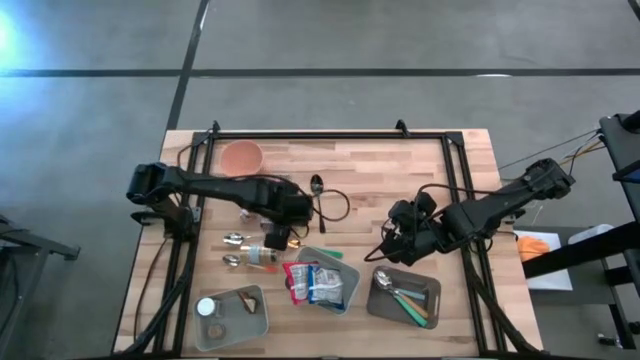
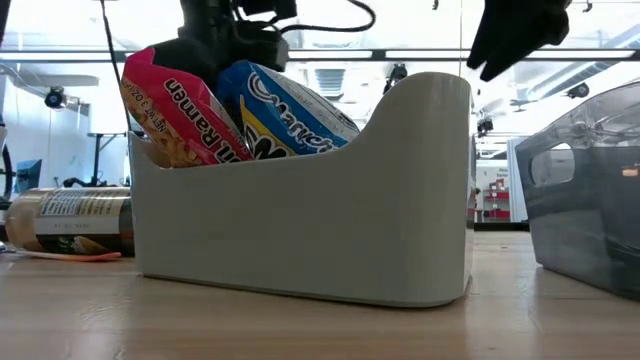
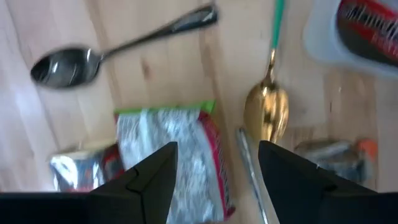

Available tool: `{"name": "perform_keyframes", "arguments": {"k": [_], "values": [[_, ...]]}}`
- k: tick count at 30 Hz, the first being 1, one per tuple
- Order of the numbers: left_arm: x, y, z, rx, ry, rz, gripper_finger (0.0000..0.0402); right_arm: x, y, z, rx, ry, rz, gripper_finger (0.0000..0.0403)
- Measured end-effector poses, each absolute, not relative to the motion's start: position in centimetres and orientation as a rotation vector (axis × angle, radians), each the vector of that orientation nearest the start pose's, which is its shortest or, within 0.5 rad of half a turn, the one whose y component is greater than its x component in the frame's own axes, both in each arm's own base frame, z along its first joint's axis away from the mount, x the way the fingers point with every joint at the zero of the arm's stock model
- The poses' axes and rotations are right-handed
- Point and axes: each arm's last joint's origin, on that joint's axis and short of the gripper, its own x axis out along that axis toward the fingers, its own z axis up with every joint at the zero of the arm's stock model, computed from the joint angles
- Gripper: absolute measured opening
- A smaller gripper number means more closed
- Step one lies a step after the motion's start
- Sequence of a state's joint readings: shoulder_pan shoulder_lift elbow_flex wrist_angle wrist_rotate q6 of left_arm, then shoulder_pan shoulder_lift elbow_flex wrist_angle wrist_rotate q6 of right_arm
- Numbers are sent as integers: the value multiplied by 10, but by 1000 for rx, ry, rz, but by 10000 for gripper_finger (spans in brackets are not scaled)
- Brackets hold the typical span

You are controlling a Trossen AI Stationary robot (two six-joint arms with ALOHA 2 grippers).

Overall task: Pick & Place Food Item
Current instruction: Put the green noodle pack into the right gray bin

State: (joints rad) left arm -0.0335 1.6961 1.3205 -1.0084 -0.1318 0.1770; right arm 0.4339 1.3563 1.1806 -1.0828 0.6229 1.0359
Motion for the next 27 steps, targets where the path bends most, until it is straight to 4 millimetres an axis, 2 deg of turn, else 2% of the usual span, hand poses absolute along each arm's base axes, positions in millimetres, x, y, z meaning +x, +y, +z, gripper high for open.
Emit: {"name": "perform_keyframes", "arguments": {"k": [5,9,16,27], "values": [[329,-10,232,232,1330,-14,224,225,87,280,316,884,-683,253],[330,-11,227,305,1309,-62,224,223,86,271,314,909,-684,253],[325,-22,200,414,1281,-155,224,221,87,261,320,965,-666,253],[317,-18,166,468,1231,-58,224,220,87,262,282,985,-628,253]]}}
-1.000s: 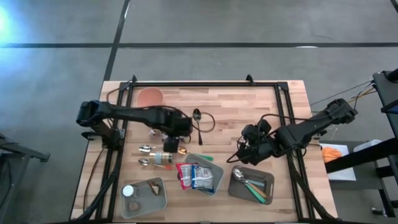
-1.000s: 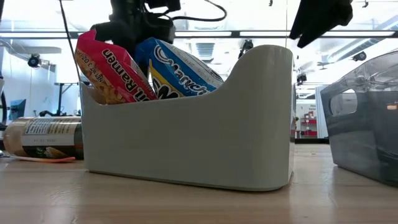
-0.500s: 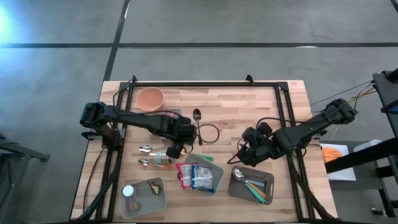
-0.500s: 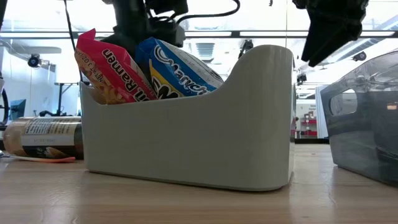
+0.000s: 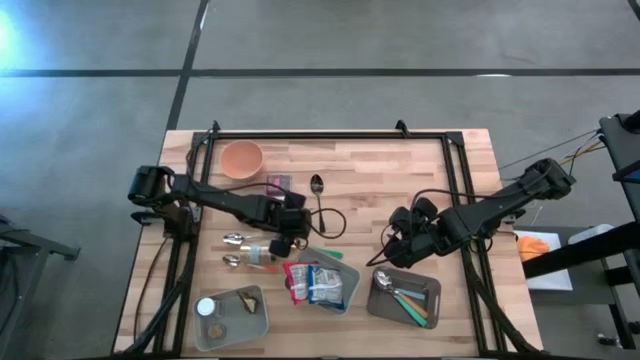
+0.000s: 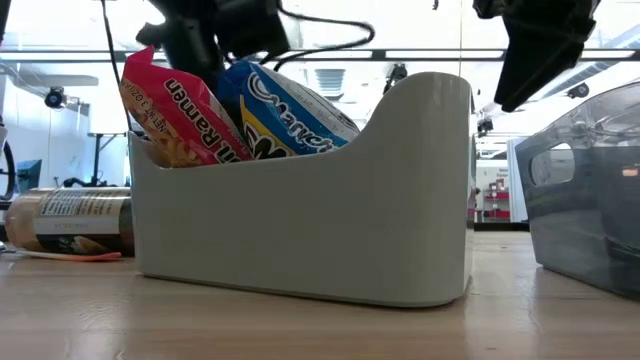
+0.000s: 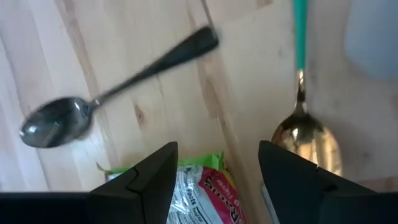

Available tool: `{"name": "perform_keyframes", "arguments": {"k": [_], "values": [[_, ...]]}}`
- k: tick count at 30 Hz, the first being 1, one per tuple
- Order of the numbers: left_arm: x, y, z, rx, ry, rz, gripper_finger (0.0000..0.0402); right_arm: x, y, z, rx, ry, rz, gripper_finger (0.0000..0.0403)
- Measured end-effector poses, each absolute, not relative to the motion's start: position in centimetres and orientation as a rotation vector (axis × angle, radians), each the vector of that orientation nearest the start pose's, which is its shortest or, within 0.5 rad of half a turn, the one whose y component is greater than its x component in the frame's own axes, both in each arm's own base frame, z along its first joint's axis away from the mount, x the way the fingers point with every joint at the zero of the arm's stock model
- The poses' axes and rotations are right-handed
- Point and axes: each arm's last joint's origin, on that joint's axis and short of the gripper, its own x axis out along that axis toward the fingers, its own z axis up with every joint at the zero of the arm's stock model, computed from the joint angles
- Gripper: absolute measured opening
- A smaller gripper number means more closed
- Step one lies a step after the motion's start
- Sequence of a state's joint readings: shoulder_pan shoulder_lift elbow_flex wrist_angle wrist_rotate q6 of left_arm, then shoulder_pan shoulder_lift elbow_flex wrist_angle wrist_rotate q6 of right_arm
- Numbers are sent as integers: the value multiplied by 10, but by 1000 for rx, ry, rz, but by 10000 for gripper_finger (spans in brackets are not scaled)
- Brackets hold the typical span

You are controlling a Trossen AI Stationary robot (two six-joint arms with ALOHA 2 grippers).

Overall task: Pick & Place Food Item
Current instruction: Put the green noodle pack into the right gray bin

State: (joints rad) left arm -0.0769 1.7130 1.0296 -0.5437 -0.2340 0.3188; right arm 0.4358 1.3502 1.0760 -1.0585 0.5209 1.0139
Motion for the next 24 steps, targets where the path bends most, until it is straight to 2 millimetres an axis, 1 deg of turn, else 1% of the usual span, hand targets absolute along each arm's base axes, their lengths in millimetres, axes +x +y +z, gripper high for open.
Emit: {"name": "perform_keyframes", "arguments": {"k": [7,15,19,24], "values": [[310,-16,150,508,1223,-38,224,217,85,266,268,981,-609,253],[310,-13,149,557,1211,38,224,214,84,270,275,972,-605,253],[309,-12,146,570,1211,30,219,214,84,270,276,970,-604,253],[303,-12,136,526,1223,-40,197,214,84,270,277,969,-604,253]]}}
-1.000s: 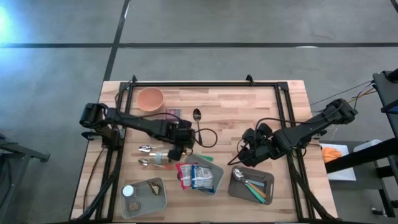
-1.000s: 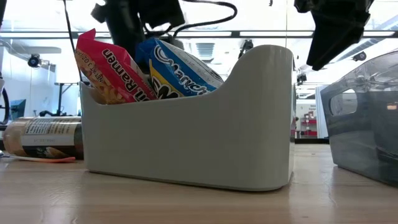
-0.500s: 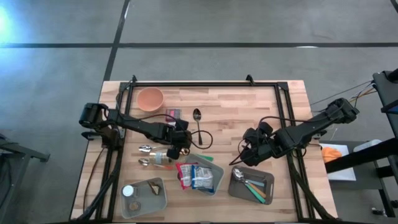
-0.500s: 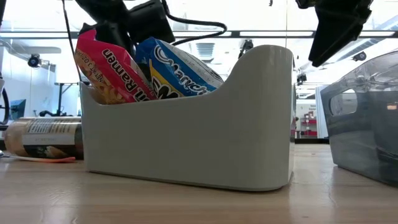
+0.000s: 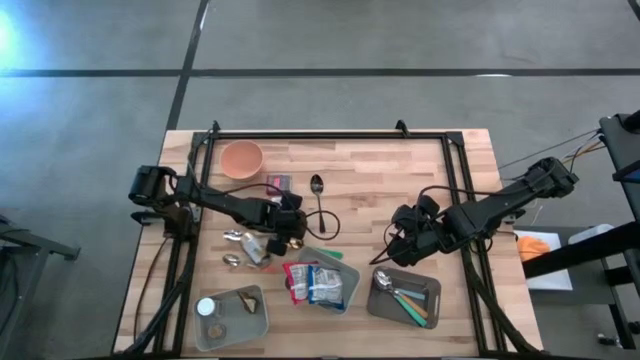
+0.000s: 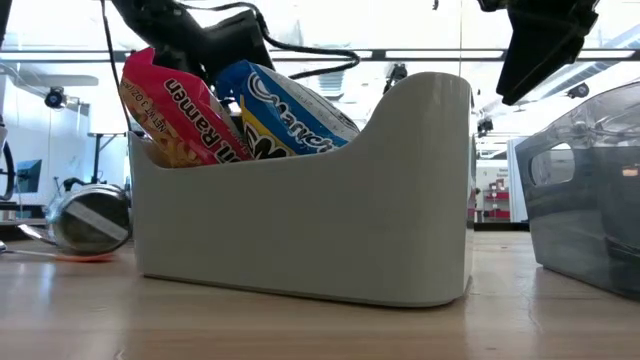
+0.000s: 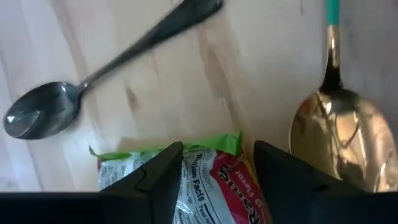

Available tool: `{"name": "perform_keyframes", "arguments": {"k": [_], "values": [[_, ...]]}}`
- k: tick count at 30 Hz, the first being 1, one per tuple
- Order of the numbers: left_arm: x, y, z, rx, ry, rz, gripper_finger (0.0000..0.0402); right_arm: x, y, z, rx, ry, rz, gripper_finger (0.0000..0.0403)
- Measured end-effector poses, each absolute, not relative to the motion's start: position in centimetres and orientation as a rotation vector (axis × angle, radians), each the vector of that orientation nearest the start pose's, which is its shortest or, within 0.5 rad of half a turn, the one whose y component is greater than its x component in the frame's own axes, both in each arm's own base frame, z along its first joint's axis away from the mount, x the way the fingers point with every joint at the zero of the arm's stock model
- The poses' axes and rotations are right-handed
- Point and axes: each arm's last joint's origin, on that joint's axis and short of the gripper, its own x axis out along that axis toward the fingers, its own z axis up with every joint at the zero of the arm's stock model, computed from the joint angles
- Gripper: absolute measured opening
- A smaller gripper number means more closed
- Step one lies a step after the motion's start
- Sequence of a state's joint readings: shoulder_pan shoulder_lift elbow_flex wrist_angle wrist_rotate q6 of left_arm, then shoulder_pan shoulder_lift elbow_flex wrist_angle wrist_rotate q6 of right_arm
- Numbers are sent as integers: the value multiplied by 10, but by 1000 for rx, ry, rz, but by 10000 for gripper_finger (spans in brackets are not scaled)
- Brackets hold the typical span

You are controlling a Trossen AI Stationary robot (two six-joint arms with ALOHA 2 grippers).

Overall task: Pick & Place Food Item
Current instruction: Put the green noodle pack into the right gray bin

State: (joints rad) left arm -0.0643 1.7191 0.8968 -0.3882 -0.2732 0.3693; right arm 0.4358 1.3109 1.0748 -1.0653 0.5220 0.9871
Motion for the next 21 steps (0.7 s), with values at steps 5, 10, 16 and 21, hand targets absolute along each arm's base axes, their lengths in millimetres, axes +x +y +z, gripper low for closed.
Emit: {"name": "perform_keyframes", "arguments": {"k": [5,10,16,21], "values": [[301,-10,135,539,1237,18,172,214,84,270,279,969,-605,253],[302,-10,135,551,1233,5,137,214,84,270,280,968,-605,253],[302,-10,136,548,1226,5,87,214,84,270,280,968,-605,253],[302,-10,136,544,1225,2,31,214,84,270,280,968,-605,253]]}}
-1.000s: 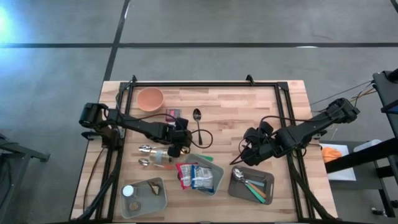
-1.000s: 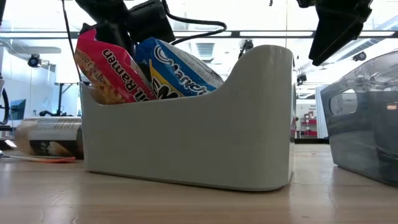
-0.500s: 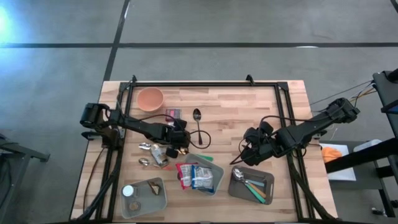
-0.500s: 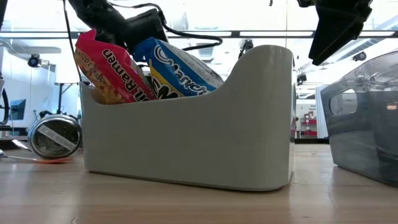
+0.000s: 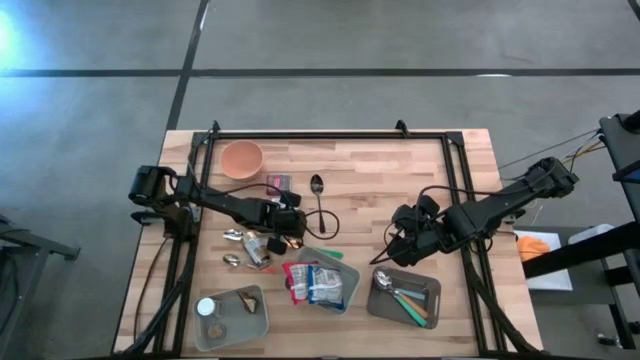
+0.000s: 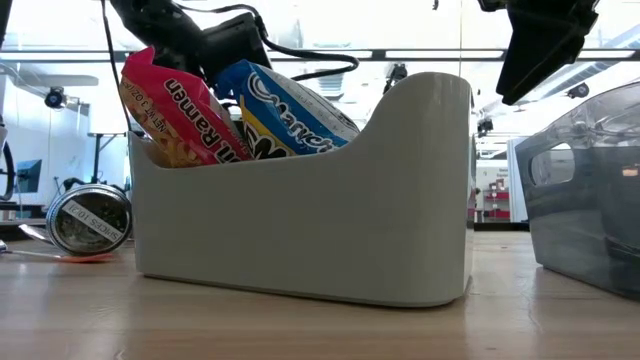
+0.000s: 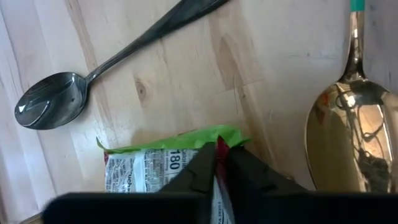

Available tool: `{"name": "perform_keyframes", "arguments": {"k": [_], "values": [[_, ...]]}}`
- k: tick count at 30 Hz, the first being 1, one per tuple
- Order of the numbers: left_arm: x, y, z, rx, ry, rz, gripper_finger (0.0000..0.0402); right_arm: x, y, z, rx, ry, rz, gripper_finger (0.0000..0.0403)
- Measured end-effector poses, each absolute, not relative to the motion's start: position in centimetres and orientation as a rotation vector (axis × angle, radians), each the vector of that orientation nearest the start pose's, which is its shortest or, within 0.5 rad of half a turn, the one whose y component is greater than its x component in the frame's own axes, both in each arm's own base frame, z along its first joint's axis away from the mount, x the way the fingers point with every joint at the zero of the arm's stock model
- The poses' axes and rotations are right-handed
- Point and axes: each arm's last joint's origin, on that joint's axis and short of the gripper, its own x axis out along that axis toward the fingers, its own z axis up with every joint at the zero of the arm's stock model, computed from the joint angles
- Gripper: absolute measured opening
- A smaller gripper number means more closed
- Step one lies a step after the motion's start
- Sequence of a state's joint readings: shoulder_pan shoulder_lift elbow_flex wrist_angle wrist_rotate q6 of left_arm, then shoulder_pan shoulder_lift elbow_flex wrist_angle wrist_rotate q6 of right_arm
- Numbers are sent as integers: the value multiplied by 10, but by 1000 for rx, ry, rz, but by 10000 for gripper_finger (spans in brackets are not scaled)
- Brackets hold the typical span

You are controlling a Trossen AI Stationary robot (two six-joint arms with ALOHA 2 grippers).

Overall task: Pick & Place Food Item
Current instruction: Put the green noodle pack into the right gray bin

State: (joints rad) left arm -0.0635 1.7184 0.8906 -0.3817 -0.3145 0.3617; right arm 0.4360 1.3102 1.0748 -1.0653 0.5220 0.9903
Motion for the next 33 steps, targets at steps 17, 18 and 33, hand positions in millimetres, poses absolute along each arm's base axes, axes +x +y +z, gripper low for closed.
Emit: {"name": "perform_keyframes", "arguments": {"k": [17,18,33], "values": [[320,-12,168,422,1187,87,1,214,84,270,286,966,-606,253],[321,-12,171,421,1179,89,1,214,84,270,287,966,-606,253],[301,-9,245,214,930,225,0,214,84,270,276,970,-600,253]]}}
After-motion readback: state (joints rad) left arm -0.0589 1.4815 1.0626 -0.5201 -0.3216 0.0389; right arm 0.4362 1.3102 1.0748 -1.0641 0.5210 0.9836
